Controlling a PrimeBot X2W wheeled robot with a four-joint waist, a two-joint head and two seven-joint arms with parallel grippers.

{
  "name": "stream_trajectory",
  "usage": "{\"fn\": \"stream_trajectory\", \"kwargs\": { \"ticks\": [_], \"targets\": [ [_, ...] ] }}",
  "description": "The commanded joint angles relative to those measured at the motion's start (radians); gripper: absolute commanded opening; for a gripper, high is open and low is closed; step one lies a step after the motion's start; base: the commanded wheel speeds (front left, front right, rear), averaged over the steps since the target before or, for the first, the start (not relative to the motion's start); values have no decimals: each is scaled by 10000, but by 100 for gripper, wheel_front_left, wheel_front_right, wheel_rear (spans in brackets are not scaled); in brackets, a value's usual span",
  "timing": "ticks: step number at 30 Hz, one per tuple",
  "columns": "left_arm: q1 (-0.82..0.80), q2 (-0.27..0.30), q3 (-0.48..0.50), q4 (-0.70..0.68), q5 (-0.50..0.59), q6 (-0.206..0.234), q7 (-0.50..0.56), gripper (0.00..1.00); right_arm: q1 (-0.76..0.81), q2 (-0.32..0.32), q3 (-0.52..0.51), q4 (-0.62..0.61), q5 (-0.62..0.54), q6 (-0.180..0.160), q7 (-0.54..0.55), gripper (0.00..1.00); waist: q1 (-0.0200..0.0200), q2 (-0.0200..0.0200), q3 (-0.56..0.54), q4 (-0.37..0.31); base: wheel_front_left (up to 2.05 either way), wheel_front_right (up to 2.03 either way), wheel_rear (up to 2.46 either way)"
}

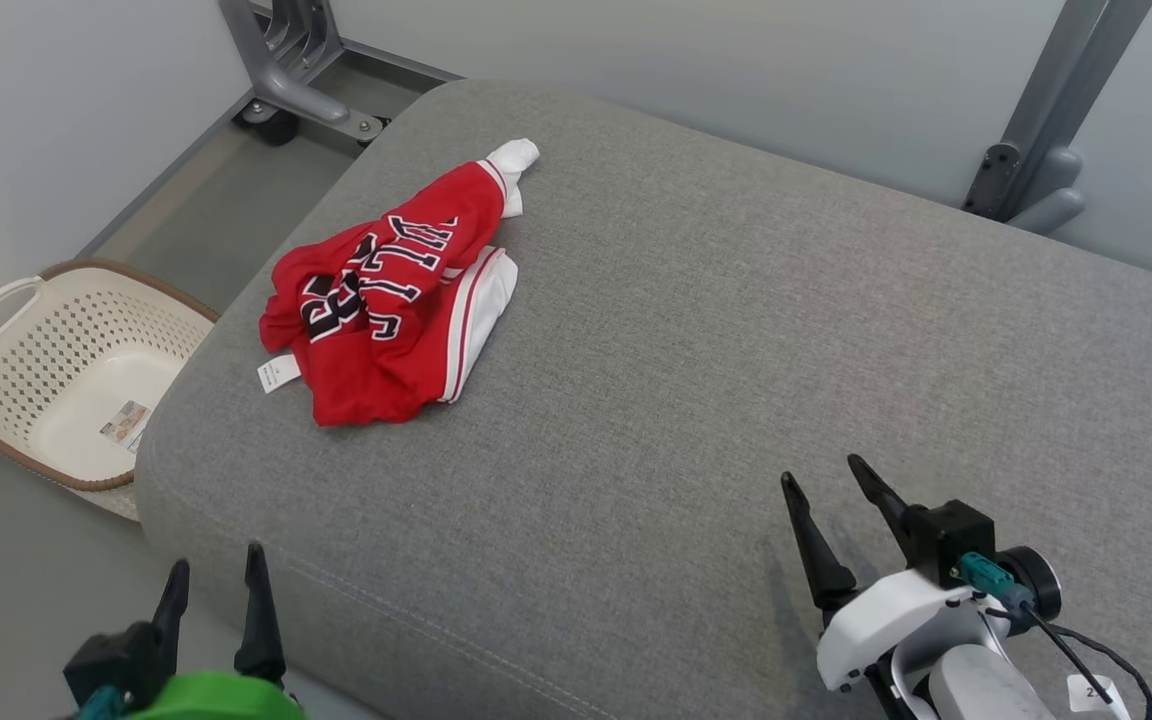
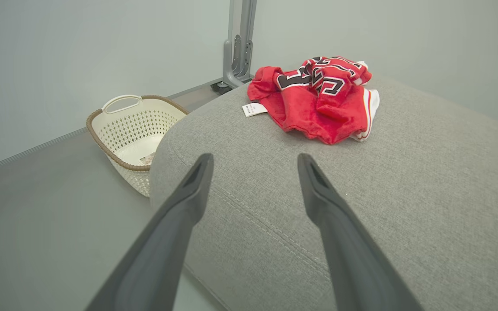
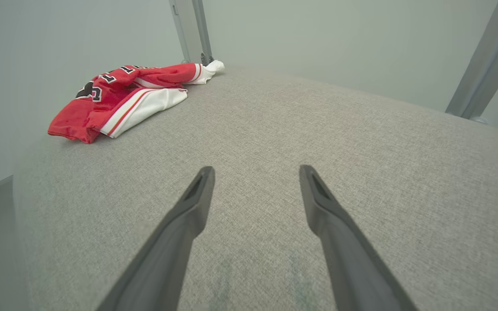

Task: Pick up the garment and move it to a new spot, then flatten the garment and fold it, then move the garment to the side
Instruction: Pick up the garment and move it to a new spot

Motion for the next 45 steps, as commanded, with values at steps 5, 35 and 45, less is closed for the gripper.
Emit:
{"fn": "stream_trajectory", "kwargs": {
  "ticks": [5,35,45],
  "targets": [
    [-1523,327,52,796,-200,-403,-5,100,198,-56,-390,-349,-472,-13,-29,100,0,0,425,-319,0,0,0],
    [-7153,4139,-5305,5588,-6229,-440,241,100,-1250,-1300,-184,-2159,-942,-15,90,100,0,0,3299,-3247,0,0,0],
    [-7469,3839,-5721,7272,-6509,-441,262,0,-1009,-1264,-474,-2413,-787,-15,204,100,0,0,3307,-3654,0,0,0]
  ]
}}
